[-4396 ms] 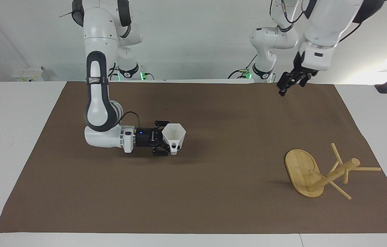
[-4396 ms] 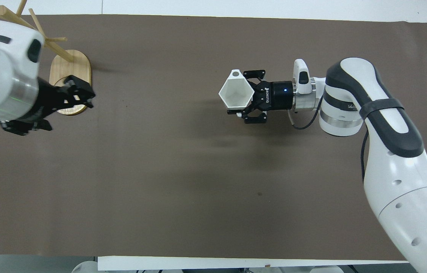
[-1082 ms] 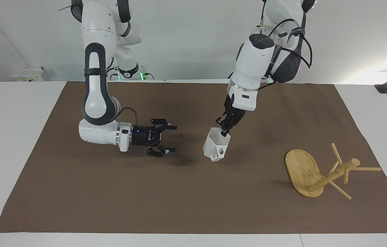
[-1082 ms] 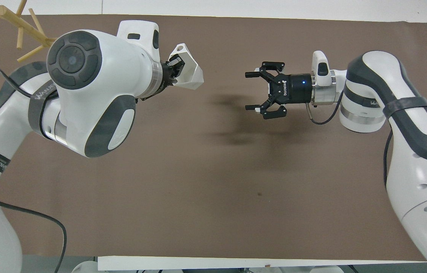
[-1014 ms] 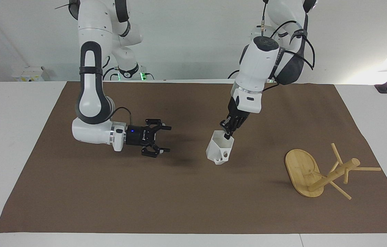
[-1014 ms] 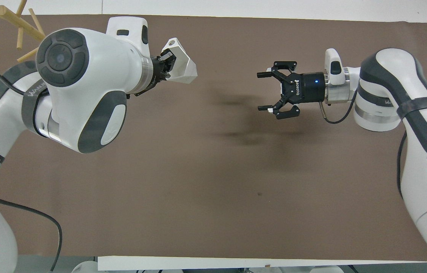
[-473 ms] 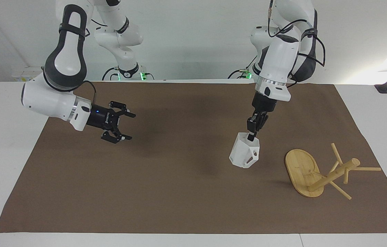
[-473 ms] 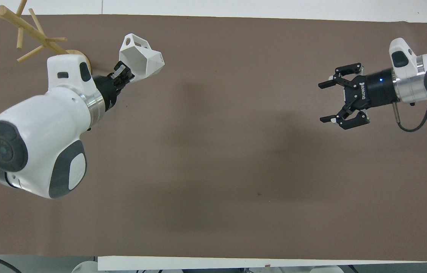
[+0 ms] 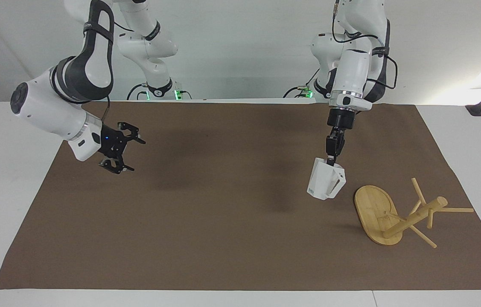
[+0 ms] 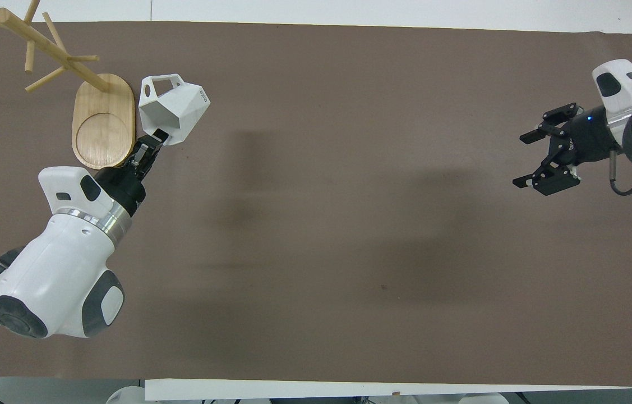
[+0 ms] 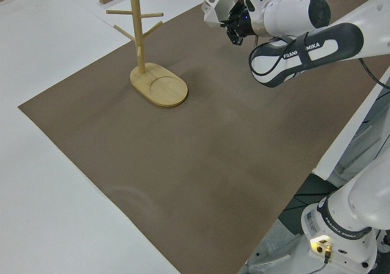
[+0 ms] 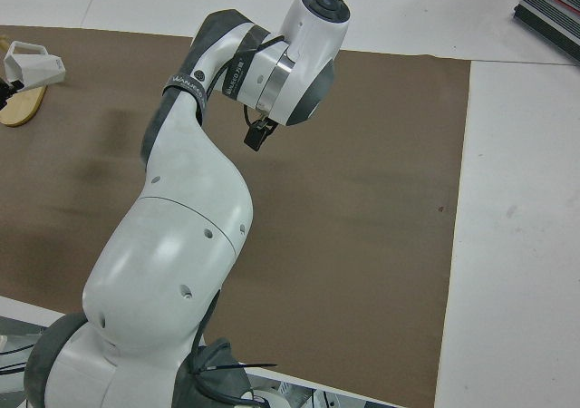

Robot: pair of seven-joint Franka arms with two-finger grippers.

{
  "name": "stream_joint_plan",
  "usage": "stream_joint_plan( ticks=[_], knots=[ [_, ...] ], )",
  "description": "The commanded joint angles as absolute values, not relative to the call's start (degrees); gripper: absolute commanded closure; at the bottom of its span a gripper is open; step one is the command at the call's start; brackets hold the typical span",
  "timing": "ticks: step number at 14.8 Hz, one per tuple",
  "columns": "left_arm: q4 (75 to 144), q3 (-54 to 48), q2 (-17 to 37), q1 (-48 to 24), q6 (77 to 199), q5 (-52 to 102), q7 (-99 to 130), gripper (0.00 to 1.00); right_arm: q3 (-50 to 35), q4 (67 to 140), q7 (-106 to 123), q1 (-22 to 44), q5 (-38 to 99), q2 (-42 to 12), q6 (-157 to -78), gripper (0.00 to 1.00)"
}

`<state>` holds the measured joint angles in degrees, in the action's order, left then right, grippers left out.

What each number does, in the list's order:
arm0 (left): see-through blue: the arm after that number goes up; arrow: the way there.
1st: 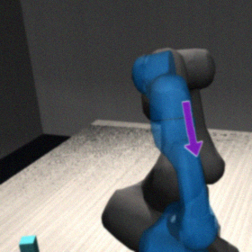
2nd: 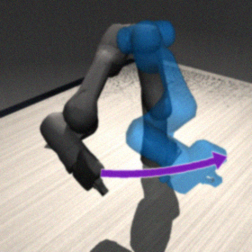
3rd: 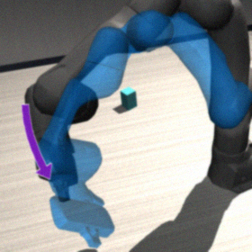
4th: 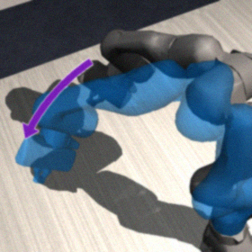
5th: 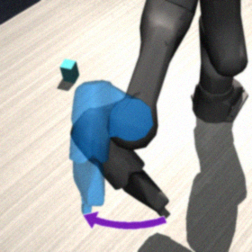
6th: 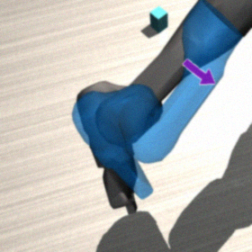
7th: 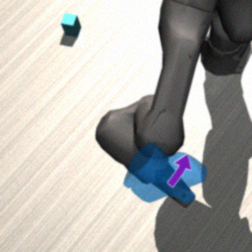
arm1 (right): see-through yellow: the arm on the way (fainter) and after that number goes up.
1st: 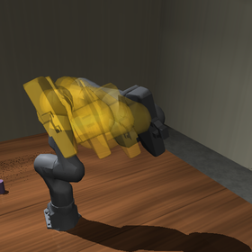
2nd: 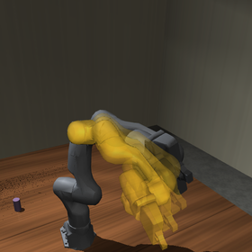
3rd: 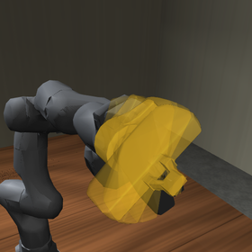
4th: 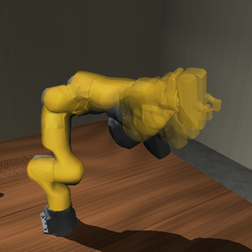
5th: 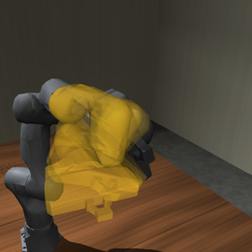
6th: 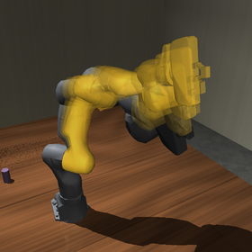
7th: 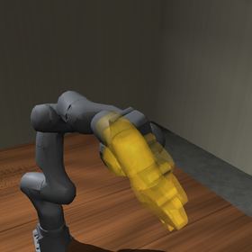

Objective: Hang cup on rack
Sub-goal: 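Carry the cup to the mug tree and hang it on a peg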

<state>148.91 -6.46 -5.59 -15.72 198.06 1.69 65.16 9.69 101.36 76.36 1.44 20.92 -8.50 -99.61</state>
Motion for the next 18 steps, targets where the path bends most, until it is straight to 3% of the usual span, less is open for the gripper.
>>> stream_joint_plan(
  ticks=[1, 11, 18],
  knots=[
    [145.0, -6.9, -1.5, -12.8, 200.5, 1.3, 65.2, 1.0, 9.1, 95.1, 65.4, 0.4, 13.9, -8.3, -94.5, 0.0],
    [137.2, -7.0, 6.8, -5.3, 200.2, -6.2, 65.4, 1.0, 8.9, 86.5, 18.3, 1.1, 0.8, 0.0, -77.5, 0.0],
    [135.1, -7.1, 9.3, -2.1, 200.1, -7.1, 65.5, 1.0, 8.7, 86.0, 6.3, 0.7, -2.5, 1.4, -73.0, 0.0]
  ],
)
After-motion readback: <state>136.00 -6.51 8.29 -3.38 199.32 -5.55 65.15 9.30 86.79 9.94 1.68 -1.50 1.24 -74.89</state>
